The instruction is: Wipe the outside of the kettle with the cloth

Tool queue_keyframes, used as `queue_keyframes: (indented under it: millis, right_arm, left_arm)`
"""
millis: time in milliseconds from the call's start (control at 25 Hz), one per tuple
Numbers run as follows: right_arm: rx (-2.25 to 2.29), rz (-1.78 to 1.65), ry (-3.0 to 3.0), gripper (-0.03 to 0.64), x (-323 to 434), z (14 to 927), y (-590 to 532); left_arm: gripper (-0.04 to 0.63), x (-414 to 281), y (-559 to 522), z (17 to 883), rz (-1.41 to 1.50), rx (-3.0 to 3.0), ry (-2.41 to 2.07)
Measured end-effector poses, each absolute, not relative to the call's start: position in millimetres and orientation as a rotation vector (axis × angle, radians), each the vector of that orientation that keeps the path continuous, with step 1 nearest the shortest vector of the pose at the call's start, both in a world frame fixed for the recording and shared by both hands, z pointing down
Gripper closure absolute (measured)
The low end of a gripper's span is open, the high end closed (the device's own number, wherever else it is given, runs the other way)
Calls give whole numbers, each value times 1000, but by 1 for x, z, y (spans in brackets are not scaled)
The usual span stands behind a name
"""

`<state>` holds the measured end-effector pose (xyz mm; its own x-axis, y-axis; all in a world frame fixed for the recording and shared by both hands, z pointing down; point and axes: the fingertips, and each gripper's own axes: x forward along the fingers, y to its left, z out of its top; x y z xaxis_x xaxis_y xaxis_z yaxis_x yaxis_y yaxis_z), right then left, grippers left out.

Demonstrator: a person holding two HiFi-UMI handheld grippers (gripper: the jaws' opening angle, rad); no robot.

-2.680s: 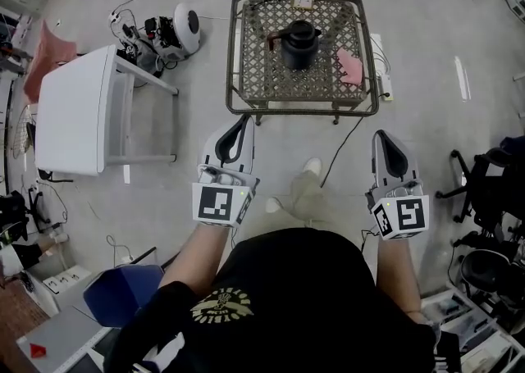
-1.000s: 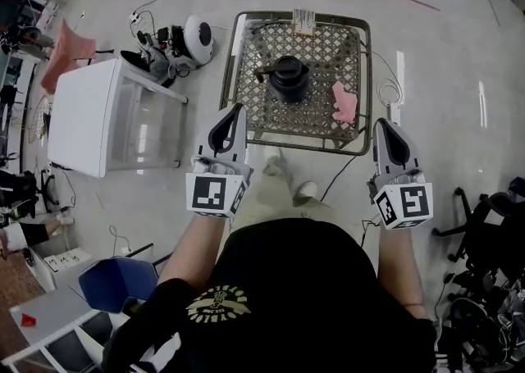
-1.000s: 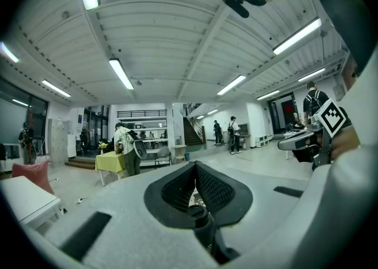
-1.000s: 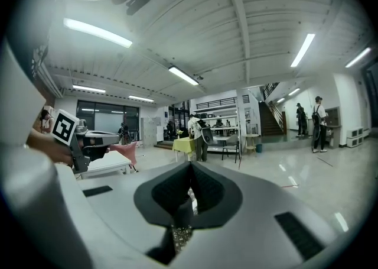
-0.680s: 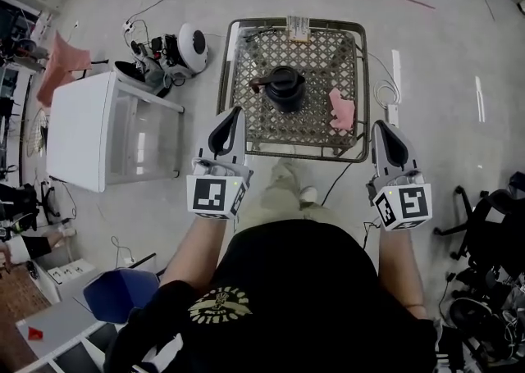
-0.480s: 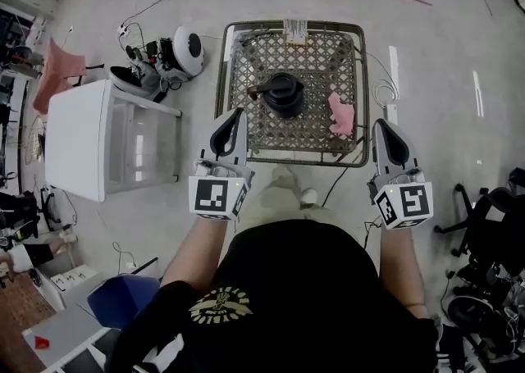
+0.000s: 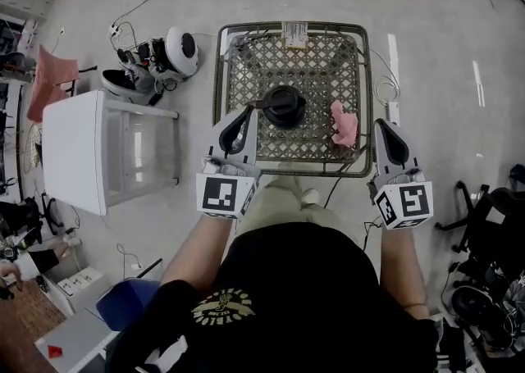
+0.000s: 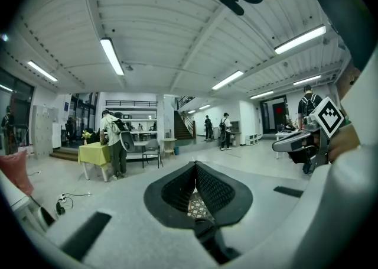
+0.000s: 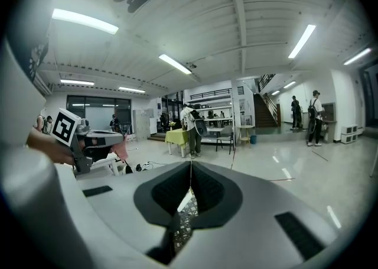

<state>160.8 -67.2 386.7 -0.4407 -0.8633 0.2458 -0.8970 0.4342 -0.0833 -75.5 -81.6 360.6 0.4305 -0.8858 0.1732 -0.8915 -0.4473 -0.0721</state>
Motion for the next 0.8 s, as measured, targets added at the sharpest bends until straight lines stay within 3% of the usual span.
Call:
queue_keyframes:
  millis: [800]
  right_arm:
    - [1538, 546, -2358, 604, 168, 499, -114]
  left_arm:
    - [588, -39, -171, 471, 453, 2618, -1458]
